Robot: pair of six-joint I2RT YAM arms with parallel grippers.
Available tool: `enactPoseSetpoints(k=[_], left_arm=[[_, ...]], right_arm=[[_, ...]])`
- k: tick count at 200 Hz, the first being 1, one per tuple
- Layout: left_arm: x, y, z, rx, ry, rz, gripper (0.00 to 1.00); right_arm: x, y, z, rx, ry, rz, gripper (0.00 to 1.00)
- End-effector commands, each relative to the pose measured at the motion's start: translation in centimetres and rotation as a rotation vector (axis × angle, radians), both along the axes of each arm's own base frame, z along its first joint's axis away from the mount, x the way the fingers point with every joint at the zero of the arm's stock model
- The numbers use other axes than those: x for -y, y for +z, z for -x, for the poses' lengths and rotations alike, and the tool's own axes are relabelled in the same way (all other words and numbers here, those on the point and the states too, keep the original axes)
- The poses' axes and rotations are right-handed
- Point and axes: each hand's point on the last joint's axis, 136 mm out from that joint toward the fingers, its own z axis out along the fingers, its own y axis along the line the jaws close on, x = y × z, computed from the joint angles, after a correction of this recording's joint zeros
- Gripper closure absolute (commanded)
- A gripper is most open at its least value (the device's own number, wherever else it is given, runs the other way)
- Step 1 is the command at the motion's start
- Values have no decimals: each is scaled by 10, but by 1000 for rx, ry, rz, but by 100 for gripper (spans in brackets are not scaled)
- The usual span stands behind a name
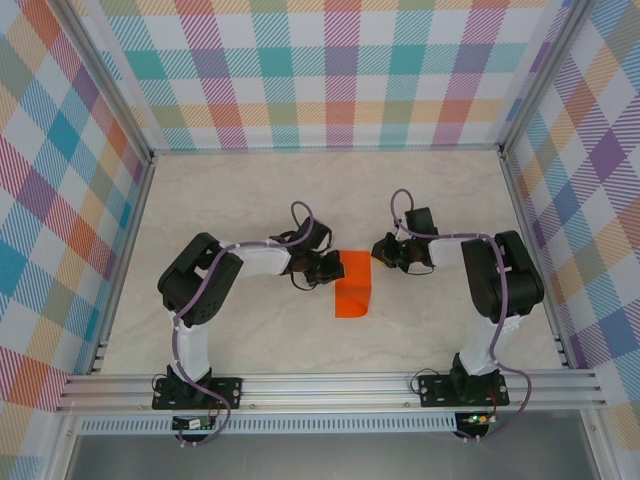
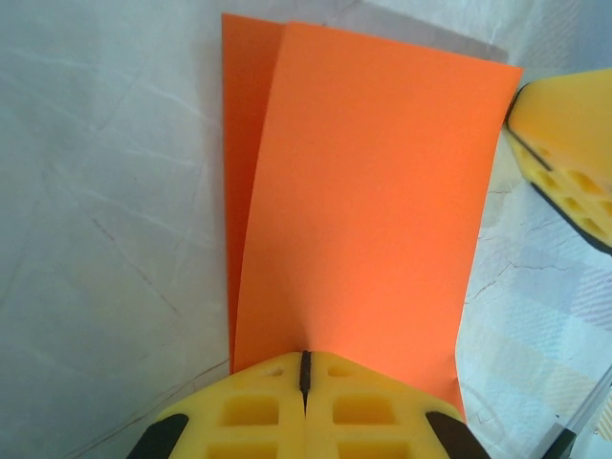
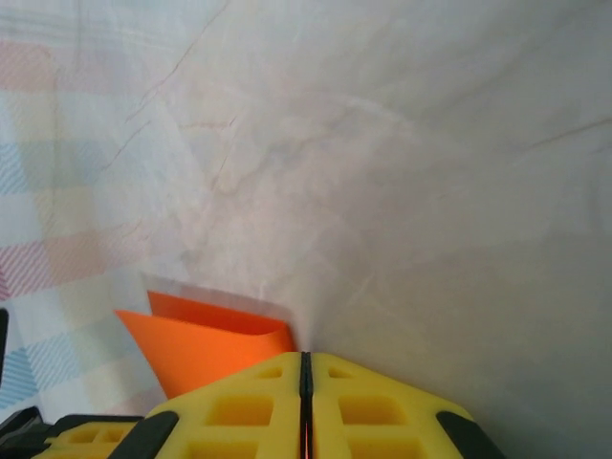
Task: Fold a paper plane with a square sheet of paper (pick it up from the middle)
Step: Fold the square sheet of paper in half at the center of the table.
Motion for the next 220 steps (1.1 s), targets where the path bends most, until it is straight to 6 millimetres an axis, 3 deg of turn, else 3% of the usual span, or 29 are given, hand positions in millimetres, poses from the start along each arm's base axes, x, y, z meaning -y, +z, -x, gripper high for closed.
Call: enactPoseSetpoints(k=[1,30,50,68,103,144,164,184,203,220], left_arm=[[-115,-113,96,-336,29,-526,100],[-114,-112,93,-333,30,-524,100],[-113,-113,92,-330,28,-524,100],[-114,-113,92,-328,29,-532,100],[-119,-114,94,-330,31,-547,100],[-120,-116,96,-331,29,-550,100],[-121,-117,96,-331,28,-552,100],[-121,-117,96,-330,30,-553,100],[-121,-117,96,-329,31,-553,100],[-119,-118,94,-324,31,-550,100]], right_arm=[[1,21,-3,66,-10,-44,90],[-19,45,5,133,51,-98,88],[-42,36,10,74,139,-99,88],[-48,20,7,21,151,-73,88],[-34,-1,-1,-24,99,14,89],[6,-17,-8,-64,-33,47,90],[22,-7,-12,-34,-81,67,90],[17,18,-8,15,-58,39,89],[-3,36,18,23,23,-37,89],[-16,40,47,-7,70,-90,88]])
